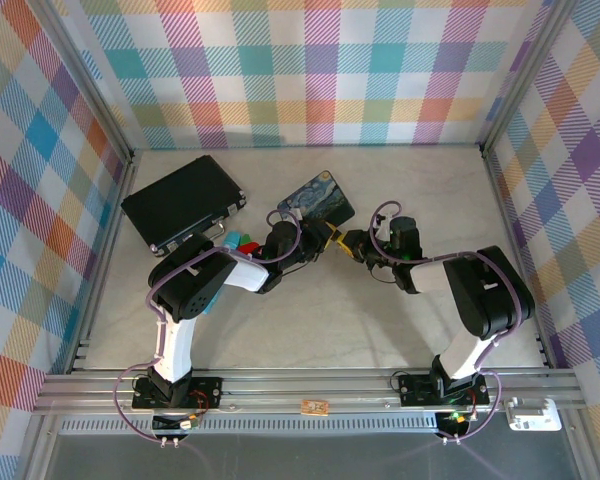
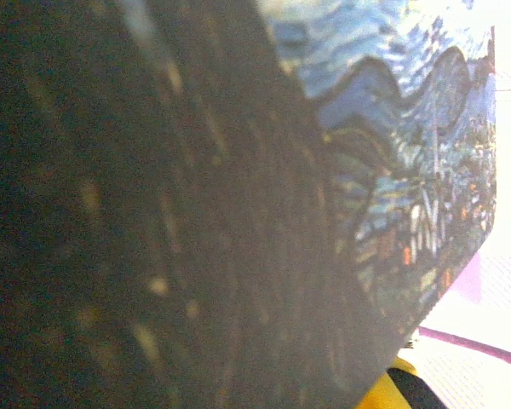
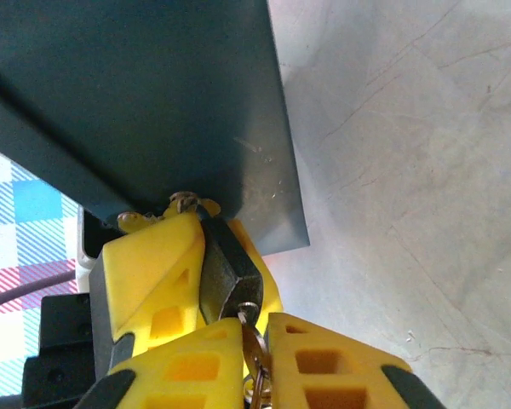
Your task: Unlock a padlock with a key
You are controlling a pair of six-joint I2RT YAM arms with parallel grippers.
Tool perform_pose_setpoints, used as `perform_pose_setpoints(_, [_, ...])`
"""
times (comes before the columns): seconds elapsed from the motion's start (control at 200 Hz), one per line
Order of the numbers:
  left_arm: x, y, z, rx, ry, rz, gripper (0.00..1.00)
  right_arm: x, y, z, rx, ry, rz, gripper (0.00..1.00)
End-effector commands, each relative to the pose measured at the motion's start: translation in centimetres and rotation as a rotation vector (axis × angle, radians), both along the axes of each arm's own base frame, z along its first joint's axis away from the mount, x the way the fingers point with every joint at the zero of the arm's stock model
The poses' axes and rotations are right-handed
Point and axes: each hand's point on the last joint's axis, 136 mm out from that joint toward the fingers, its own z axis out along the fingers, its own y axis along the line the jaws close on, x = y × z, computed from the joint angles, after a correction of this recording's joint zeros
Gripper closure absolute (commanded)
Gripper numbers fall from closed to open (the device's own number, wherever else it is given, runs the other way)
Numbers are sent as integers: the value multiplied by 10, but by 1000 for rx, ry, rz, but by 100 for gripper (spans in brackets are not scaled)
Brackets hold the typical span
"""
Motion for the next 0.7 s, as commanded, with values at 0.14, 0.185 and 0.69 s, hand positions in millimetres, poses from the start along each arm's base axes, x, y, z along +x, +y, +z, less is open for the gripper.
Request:
perform_pose_setpoints(0.14, [-28, -35, 61, -40, -137, -141, 100, 12, -39, -6, -142, -55, -172, 72])
perform_pose_setpoints(0.185, [-21, -34, 62, -35, -143, -119, 100, 9, -42, -3, -141, -62, -174, 70])
perform_pose_setpoints(0.69, [1, -32, 62, -20, -152, -42, 100, -18, -48, 15, -181, -135, -120, 58])
